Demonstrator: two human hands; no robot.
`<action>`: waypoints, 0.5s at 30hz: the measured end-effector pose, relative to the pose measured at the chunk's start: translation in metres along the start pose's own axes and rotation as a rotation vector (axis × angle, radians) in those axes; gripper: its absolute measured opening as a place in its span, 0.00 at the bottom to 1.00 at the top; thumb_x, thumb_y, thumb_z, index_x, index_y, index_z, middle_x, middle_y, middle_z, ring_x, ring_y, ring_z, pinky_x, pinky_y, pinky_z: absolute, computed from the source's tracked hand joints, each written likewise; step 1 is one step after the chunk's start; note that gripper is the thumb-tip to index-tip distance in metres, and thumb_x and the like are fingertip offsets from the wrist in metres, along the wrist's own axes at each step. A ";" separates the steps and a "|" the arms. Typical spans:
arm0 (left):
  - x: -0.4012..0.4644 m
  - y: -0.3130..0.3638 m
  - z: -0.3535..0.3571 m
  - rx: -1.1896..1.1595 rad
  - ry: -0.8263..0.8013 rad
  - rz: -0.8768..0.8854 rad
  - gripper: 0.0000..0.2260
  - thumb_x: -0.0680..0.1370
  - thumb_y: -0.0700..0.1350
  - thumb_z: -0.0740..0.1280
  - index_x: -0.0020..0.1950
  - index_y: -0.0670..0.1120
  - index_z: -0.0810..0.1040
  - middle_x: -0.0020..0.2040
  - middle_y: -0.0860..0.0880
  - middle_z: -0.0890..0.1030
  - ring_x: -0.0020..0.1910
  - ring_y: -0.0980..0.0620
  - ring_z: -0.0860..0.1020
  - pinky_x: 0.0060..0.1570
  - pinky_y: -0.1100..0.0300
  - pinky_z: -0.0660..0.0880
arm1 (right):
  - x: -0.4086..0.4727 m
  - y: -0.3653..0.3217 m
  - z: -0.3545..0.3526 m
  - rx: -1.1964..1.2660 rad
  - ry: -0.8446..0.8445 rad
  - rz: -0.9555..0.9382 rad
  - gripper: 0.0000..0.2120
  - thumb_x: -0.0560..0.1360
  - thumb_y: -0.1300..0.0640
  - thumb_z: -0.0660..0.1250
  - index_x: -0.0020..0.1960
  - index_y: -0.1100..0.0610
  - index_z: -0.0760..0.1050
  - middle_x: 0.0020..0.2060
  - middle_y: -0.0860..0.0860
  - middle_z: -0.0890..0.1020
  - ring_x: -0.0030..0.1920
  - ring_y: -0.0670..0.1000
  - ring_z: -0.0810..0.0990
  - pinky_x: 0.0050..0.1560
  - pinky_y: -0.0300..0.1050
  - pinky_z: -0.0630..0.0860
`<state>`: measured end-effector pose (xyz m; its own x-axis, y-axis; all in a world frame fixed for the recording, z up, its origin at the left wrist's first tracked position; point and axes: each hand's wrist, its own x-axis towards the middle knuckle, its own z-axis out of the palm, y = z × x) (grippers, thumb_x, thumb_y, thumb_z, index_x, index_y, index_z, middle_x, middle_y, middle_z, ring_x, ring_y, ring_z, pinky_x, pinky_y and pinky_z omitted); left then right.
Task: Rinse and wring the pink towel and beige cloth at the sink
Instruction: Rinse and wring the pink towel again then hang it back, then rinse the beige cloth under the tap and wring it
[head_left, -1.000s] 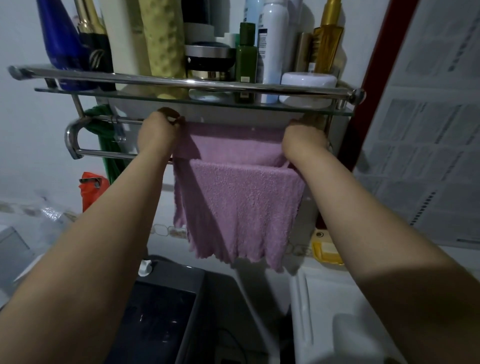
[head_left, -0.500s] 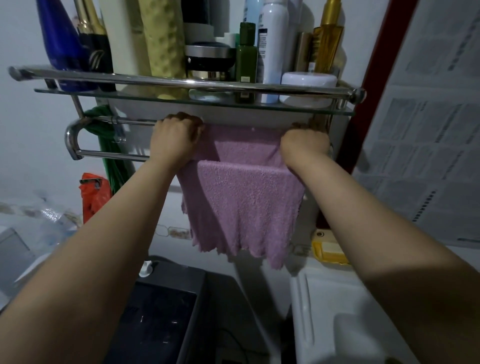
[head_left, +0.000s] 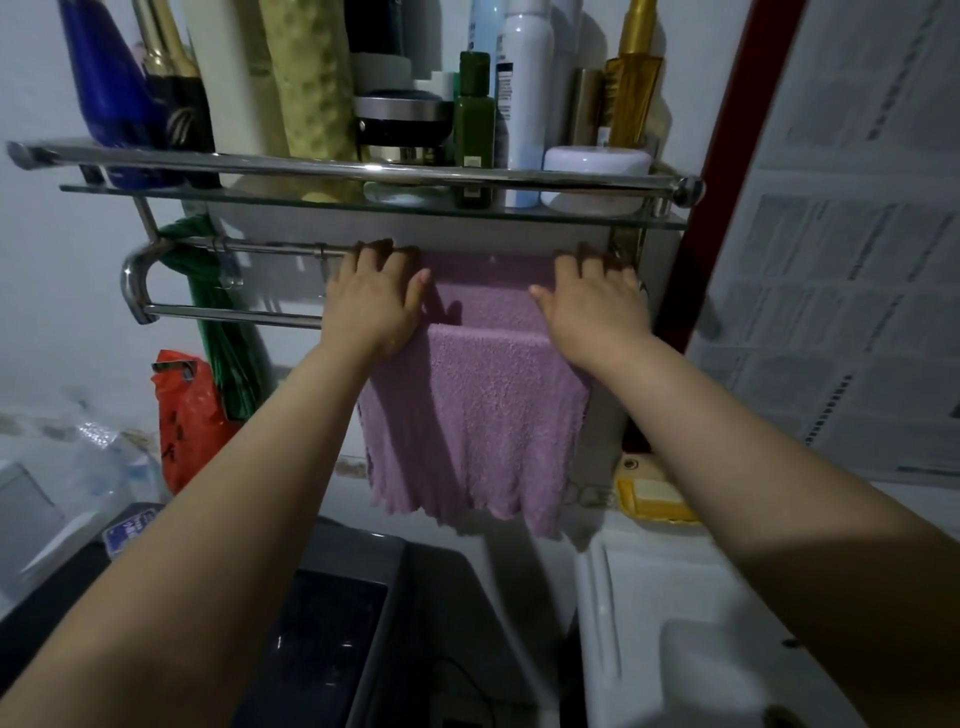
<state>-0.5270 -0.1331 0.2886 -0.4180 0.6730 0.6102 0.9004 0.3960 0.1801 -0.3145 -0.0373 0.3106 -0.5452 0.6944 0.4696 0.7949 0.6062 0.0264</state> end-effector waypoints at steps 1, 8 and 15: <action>-0.003 0.005 0.000 -0.018 0.014 -0.003 0.21 0.81 0.58 0.51 0.69 0.49 0.69 0.66 0.39 0.70 0.67 0.38 0.66 0.65 0.43 0.64 | -0.004 0.002 0.000 0.021 0.016 -0.026 0.25 0.81 0.43 0.48 0.71 0.57 0.60 0.69 0.62 0.66 0.66 0.65 0.68 0.70 0.58 0.55; -0.059 0.083 -0.004 -0.242 0.206 0.250 0.12 0.77 0.45 0.63 0.58 0.43 0.78 0.58 0.42 0.77 0.57 0.40 0.74 0.53 0.50 0.70 | -0.064 0.032 0.008 0.262 0.280 -0.252 0.17 0.78 0.52 0.61 0.63 0.59 0.73 0.65 0.58 0.73 0.71 0.59 0.65 0.74 0.54 0.52; -0.124 0.199 0.022 -0.486 0.158 0.549 0.09 0.74 0.39 0.64 0.52 0.40 0.78 0.49 0.43 0.78 0.47 0.43 0.75 0.45 0.52 0.72 | -0.139 0.128 0.038 0.437 0.345 -0.149 0.13 0.75 0.60 0.63 0.59 0.59 0.75 0.59 0.56 0.76 0.62 0.56 0.73 0.63 0.48 0.68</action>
<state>-0.2984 -0.1242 0.2322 0.0959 0.5821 0.8074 0.9417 -0.3158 0.1159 -0.1470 -0.0411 0.2156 -0.4658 0.4671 0.7516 0.4922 0.8426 -0.2187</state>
